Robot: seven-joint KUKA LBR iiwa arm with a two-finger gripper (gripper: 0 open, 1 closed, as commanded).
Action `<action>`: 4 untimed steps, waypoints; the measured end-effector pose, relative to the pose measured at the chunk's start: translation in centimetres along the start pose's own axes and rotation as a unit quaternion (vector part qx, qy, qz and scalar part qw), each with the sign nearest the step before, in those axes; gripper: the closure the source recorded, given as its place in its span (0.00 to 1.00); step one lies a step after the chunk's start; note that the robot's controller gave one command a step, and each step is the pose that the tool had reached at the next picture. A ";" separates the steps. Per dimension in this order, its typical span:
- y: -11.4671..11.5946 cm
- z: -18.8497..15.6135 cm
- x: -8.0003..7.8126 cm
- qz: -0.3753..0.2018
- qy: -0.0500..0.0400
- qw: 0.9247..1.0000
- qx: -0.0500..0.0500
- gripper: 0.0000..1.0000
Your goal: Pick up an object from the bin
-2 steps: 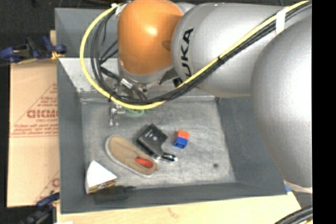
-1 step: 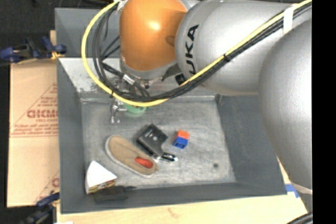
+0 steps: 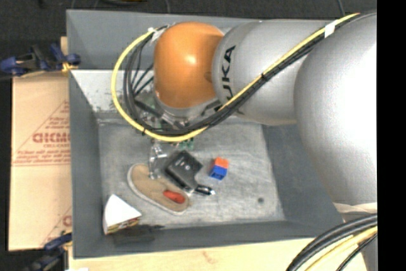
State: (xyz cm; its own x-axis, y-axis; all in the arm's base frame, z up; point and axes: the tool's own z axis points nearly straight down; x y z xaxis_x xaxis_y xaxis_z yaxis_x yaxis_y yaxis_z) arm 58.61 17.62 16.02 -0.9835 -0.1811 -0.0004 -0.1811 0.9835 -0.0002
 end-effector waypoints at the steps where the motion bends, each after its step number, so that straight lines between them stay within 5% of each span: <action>1: 0.1 -0.2 -0.1 0.000 -0.002 1.000 -0.001 0.00; 2: -2.1 8.4 0.5 0.075 0.007 0.997 -0.003 1.00; 3: -2.1 8.4 0.5 0.075 0.007 0.997 -0.003 1.00; 4: -4.3 -6.8 0.2 0.059 -0.004 0.998 0.000 1.00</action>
Offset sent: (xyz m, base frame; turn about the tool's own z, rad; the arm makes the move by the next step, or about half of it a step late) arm -0.0012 -0.0247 -0.0902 0.1520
